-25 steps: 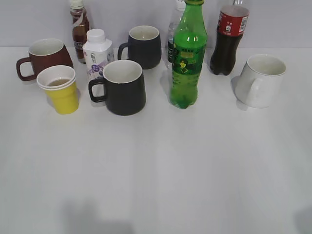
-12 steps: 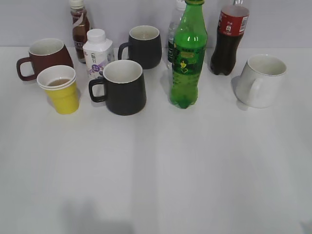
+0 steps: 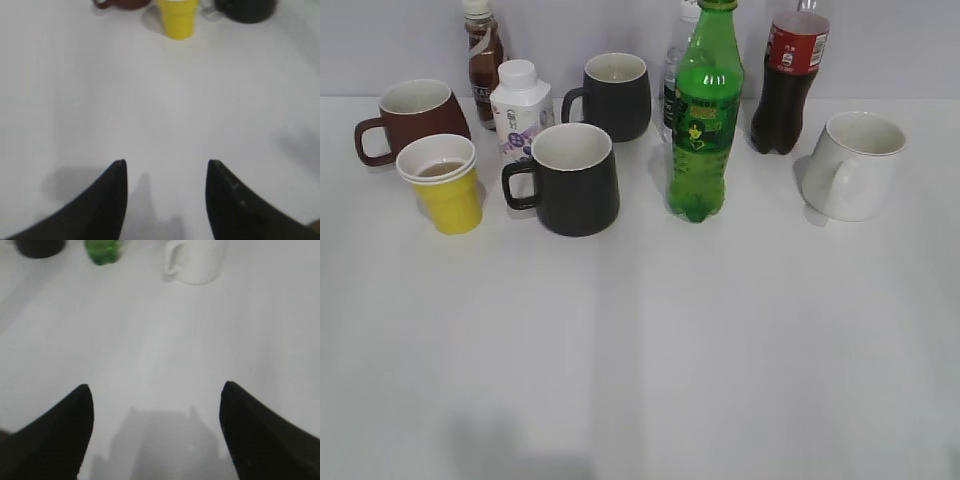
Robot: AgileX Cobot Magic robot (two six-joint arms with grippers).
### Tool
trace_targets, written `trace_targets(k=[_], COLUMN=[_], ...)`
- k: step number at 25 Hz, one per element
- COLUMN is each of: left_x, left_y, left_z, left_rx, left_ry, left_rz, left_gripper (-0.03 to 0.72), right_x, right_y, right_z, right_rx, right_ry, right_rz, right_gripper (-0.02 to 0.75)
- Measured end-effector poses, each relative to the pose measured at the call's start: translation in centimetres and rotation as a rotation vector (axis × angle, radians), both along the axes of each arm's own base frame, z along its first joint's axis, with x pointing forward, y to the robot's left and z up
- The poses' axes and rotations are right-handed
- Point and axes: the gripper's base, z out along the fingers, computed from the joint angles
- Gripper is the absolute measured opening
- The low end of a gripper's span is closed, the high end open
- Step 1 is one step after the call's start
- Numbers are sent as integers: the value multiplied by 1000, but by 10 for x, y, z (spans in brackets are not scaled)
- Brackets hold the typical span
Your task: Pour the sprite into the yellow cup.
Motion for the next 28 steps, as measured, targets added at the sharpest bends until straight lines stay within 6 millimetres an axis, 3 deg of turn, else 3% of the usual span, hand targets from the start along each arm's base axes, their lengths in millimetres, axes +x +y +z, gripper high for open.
trace_targets(k=[8, 12, 28], left_x=[-16, -27, -27], left_y=[5, 6, 6], left_z=[1, 1, 1], left_rx=[-15, -24, -24], left_ry=[-100, -166, -167], left_rz=[252, 262, 265], left_gripper=[350, 345, 292], right_x=[-5, -5, -5], right_y=[0, 0, 0], right_z=[0, 0, 0], right_rx=[4, 4, 5], right_ry=[-22, -26, -27], right_rz=[-318, -331, -331], right_gripper=[589, 589, 589])
